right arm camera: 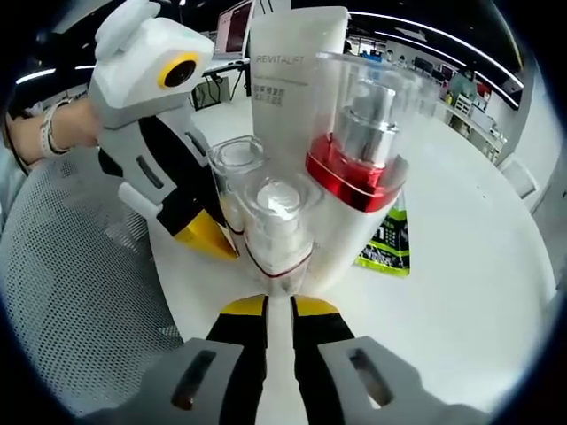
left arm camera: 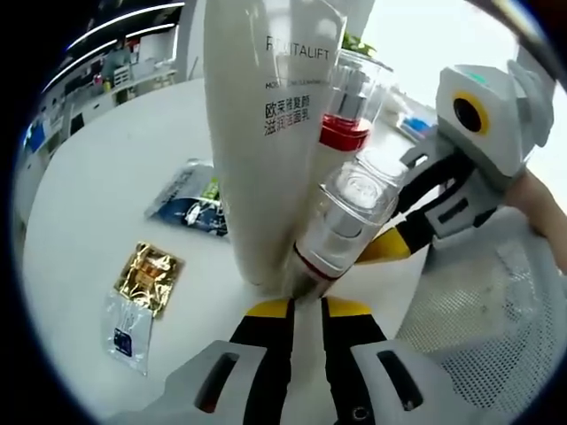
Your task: Arrange the skincare products in the storage area until every visible bottle or jar stands upright without overlapping.
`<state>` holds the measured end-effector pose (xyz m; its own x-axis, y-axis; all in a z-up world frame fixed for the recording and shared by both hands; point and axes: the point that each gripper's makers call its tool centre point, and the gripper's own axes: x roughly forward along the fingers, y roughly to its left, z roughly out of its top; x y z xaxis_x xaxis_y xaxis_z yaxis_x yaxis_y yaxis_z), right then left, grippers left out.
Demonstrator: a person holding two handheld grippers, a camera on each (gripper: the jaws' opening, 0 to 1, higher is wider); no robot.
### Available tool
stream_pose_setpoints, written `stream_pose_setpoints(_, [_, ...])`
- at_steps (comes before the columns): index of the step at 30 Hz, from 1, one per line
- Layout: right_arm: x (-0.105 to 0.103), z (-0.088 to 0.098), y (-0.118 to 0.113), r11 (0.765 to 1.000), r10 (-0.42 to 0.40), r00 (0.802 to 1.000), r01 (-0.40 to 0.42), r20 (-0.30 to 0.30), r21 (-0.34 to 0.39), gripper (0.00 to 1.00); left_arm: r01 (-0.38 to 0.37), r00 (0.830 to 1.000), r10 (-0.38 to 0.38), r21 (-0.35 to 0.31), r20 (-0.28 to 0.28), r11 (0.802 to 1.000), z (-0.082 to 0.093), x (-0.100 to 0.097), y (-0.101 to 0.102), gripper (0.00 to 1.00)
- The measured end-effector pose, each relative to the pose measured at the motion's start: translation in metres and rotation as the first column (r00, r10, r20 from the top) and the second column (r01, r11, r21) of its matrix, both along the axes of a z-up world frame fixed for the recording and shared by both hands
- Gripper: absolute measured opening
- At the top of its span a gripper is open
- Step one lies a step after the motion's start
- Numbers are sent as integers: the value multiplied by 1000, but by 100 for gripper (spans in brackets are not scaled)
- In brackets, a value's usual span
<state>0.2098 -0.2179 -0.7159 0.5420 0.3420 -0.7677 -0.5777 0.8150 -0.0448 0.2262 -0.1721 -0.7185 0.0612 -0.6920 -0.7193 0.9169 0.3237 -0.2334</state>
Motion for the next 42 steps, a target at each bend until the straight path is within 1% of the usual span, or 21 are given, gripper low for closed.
stream_pose_setpoints(7, [0, -1, 0, 1000, 1, 1000, -1, -5, -4, 10, 4, 1000, -4, 0, 2, 1000, -1, 0, -1, 10])
stream_pose_setpoints(11, [-1, -1, 0, 1000, -3, 1000, 3, -8, 1, 10, 5, 1000, -5, -3, -1, 1000, -1, -1, -2, 8])
stream_pose_setpoints(22, [-1, -2, 0, 1000, -6, 1000, 6, -9, -1, 11, 4, 1000, -4, -4, -10, 1000, -1, -2, -2, 9])
stream_pose_setpoints(29, [-1, 1, -3, 1000, -19, 1000, 19, 1, 1, 16, 19, 1000, -19, -5, -10, 1000, 1, -4, 0, 10])
stream_pose_setpoints(33, [-4, 4, -4, 1000, -25, 1000, 25, 6, -11, 21, 37, 999, -37, 1, 13, 999, 6, -3, 3, 14])
stream_pose_setpoints(37, [-3, 10, -5, 999, -36, 999, 37, 19, -3, 25, 50, 998, -50, 10, 28, 999, 12, -1, 6, 14])
stream_pose_setpoints(39, [-2, 14, -5, 999, -44, 999, 44, 30, 3, 28, 58, 997, -58, 13, 40, 998, 15, -1, 8, 17])
stream_pose_setpoints(42, [-4, 18, -4, 999, -50, 998, 50, 35, 11, 31, 68, 995, -68, 8, 71, 998, 22, 1, 10, 23])
